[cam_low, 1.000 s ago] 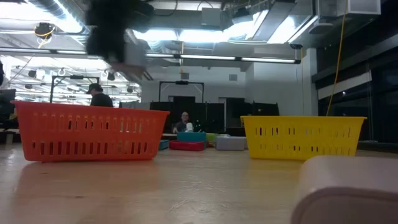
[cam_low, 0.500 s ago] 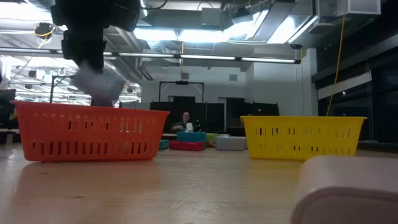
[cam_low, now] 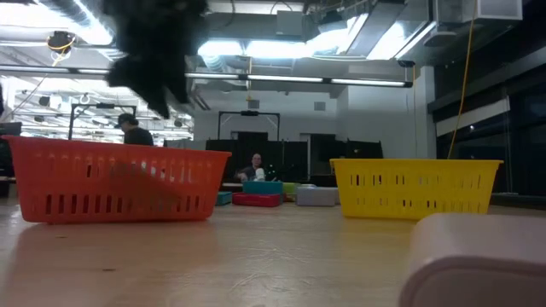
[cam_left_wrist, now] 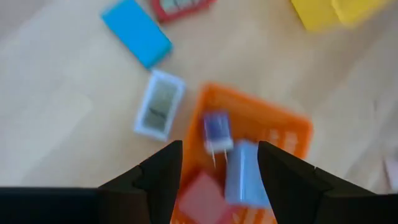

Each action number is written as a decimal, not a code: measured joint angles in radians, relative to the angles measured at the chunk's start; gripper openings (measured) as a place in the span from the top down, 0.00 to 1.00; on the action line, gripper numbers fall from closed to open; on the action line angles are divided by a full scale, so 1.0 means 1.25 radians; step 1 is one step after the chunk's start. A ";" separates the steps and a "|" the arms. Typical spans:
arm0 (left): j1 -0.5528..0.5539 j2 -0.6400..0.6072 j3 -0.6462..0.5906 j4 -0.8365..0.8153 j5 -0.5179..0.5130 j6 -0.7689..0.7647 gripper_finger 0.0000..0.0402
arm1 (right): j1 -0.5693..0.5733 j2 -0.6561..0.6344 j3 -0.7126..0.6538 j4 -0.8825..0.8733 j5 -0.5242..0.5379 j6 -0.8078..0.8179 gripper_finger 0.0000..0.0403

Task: Pick & Place Office items
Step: Put the left green charger adapter into the orange bin

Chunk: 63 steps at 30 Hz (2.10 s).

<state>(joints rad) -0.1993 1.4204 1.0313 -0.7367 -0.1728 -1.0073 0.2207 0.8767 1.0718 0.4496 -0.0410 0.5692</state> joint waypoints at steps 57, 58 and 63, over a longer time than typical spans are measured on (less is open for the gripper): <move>0.374 0.385 0.312 0.124 0.204 1.144 0.43 | 0.000 0.002 0.000 0.006 -0.003 -0.026 0.31; 0.374 0.406 0.343 0.117 0.188 1.183 0.43 | 0.000 0.002 0.000 0.006 -0.003 -0.022 0.31; 0.397 0.468 0.418 0.085 0.149 1.386 0.43 | 0.003 0.002 0.000 0.008 -0.001 -0.013 0.31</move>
<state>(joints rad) 0.2968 2.0051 1.5536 -0.6307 0.0130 0.7251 0.2247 0.8795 1.0718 0.4595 -0.0420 0.5533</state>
